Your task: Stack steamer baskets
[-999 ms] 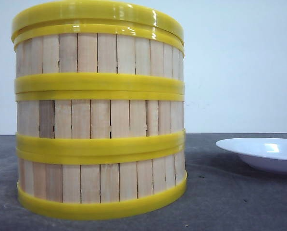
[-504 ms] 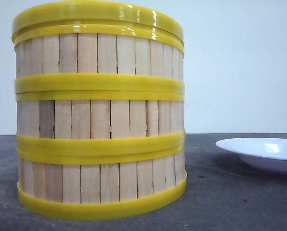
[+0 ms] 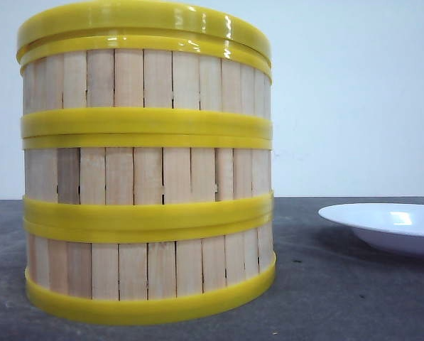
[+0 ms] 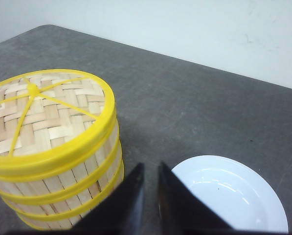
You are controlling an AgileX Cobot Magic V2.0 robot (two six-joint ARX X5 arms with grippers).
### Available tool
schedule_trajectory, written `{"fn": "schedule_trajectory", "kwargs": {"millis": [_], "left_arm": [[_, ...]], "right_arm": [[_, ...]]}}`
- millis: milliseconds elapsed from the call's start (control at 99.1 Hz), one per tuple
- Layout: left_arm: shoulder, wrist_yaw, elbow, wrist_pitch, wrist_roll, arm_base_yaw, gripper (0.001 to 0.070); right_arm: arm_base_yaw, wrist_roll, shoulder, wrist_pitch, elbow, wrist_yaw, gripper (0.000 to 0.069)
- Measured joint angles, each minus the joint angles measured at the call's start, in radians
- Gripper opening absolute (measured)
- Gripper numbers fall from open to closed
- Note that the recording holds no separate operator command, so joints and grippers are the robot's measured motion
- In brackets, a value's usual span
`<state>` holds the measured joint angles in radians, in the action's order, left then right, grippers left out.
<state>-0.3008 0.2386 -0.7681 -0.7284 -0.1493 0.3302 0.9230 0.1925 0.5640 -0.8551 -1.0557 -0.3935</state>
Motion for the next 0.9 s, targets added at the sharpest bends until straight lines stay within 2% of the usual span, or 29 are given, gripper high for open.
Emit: {"fn": "schedule_trajectory", "kwargs": {"millis": [111, 898], "left_arm": [[0.000, 0.000, 0.000, 0.000, 0.000, 0.000, 0.0029], [0.000, 0.000, 0.000, -0.013, 0.000, 0.000, 0.0029]], "right_arm": [[0.000, 0.000, 0.000, 0.005, 0.000, 0.000, 0.0011], [0.000, 0.000, 0.000, 0.006, 0.000, 0.000, 0.0007]]}}
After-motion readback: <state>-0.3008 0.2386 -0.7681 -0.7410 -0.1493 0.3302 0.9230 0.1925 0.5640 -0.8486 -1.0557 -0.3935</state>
